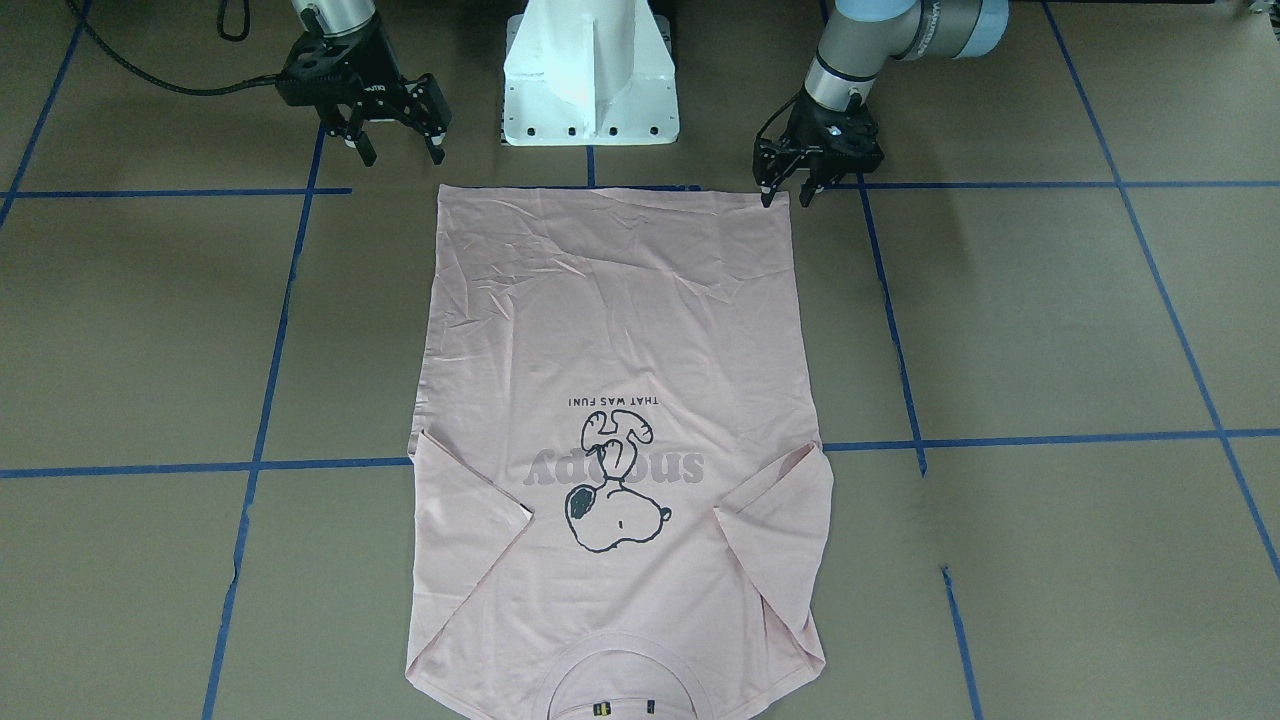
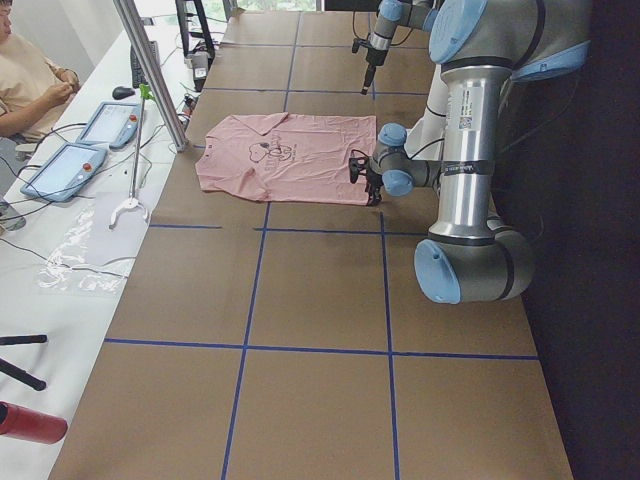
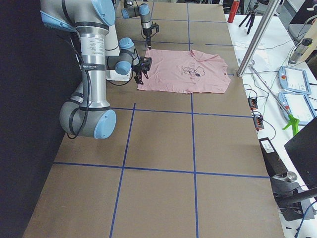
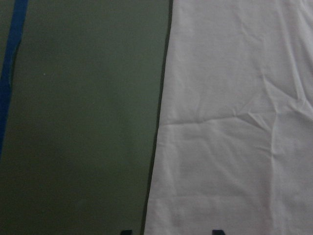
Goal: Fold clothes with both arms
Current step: 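Grasp the hem corners with both grippers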
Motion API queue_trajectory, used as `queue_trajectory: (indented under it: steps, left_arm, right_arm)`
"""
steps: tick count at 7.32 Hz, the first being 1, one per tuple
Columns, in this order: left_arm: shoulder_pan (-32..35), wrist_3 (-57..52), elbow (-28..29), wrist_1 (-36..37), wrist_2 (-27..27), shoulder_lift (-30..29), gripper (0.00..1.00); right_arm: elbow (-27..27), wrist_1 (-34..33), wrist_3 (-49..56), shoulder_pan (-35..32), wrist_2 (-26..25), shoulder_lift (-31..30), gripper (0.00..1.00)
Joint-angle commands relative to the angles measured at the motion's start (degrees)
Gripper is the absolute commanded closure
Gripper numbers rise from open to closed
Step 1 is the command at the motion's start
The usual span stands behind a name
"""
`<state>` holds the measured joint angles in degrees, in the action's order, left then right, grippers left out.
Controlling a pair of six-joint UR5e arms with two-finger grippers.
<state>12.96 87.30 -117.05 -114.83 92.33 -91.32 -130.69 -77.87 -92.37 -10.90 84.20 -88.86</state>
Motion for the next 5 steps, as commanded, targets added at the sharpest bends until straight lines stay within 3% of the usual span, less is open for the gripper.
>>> queue_trajectory:
  steps: [1, 2, 5]
  left_arm:
    - [-0.8, 0.6, 0.1, 0.0, 0.0, 0.2, 0.43]
    - [-0.9, 0.6, 0.1, 0.0, 0.0, 0.2, 0.52]
    - [-0.9, 0.5, 0.2, 0.0, 0.1, 0.1, 0.52]
  right_arm:
    - [0.0, 0.0, -0.4, 0.1, 0.0, 0.0, 0.04]
    - [0.0, 0.0, -0.4, 0.1, 0.0, 0.1, 0.04]
    - [0.0, 0.0, -0.5, 0.0, -0.1, 0.2, 0.04]
